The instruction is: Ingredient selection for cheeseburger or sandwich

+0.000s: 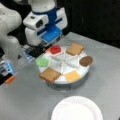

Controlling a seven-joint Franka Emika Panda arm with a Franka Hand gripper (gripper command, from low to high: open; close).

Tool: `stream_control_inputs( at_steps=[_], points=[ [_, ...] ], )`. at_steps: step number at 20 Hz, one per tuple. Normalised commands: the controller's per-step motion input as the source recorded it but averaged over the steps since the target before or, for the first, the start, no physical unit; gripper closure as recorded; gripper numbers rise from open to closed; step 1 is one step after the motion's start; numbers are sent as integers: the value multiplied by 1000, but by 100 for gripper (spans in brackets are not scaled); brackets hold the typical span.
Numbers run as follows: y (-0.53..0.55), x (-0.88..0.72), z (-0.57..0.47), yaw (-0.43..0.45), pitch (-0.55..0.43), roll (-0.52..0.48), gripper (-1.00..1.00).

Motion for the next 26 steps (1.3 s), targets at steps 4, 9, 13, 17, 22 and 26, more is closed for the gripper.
stream_control_inputs(
  at_steps=[4,9,13,17,22,26],
  points=[
    [-84,-11,-22,79,7,177,-100],
    [-370,-44,-32,87,19,316,-100],
    [-611,-105,-19,-18,-47,386,-100],
    [-560,-134,12,-18,-61,470,-100],
    [-391,-52,-60,43,-36,533,-100],
    [-304,64,-199,95,3,451,-100]
  ],
)
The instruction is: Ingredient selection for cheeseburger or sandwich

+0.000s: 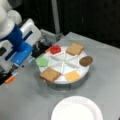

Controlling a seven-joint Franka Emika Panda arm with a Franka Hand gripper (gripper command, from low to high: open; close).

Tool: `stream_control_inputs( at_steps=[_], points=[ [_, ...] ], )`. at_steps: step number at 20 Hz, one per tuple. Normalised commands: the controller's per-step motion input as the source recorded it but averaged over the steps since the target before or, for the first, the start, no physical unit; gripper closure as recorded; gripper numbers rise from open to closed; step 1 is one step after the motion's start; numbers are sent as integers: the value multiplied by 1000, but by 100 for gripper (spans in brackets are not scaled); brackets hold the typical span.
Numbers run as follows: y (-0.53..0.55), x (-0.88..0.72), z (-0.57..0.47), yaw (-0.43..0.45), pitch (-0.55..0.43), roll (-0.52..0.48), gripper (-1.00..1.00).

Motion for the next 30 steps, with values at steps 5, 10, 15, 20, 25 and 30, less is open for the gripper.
stream_control_inputs(
  at_steps=[5,10,15,20,25,30],
  points=[
    [-215,138,-281,101,52,426,-100],
    [-176,136,-258,140,11,604,-100],
    [-214,178,-217,140,-89,538,-100],
    [-202,264,-156,145,-77,478,-100],
    [-248,309,-108,189,-32,496,-100],
    [-325,355,-133,202,-46,451,-100]
  ],
)
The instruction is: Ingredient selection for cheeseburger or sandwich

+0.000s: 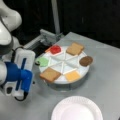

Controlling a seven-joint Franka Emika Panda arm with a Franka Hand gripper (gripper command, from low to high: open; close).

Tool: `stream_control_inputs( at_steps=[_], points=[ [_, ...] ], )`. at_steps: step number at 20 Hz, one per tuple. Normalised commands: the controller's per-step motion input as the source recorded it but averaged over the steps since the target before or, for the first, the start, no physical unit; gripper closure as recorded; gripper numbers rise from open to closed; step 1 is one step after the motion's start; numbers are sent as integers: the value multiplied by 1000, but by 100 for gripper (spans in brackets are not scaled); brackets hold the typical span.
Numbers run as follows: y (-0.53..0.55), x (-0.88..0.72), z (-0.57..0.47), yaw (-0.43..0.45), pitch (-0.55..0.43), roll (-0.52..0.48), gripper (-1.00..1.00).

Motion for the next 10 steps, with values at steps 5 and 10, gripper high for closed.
stream_control_inputs(
  at_steps=[5,10],
  points=[
    [-355,340,-159,192,-80,376,-100],
    [-268,319,-117,165,-44,303,-100]
  ],
)
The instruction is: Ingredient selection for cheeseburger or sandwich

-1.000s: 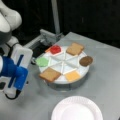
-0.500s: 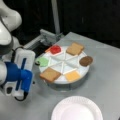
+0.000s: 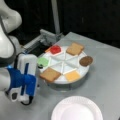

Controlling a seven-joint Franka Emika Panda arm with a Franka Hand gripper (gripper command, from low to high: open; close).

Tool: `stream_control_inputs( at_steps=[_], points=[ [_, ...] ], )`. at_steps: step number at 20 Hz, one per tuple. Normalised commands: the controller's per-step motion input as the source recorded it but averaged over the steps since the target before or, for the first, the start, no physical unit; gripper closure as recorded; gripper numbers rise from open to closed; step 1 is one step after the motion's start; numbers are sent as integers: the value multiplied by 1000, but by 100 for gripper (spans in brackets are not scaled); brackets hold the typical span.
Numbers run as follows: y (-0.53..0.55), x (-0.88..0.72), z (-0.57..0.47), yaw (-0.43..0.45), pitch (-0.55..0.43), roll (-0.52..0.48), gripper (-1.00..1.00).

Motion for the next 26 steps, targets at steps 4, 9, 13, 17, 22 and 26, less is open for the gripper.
stream_control_inputs(
  at_steps=[4,9,13,17,22,26],
  points=[
    [-231,321,-161,186,-54,325,-100],
    [-294,309,-196,271,-45,369,-100],
    [-380,315,-251,301,-75,475,-100],
    [-458,343,-303,297,-59,569,-100],
    [-495,436,-313,294,-72,613,-100],
    [-481,488,-277,316,-68,573,-100]
  ],
)
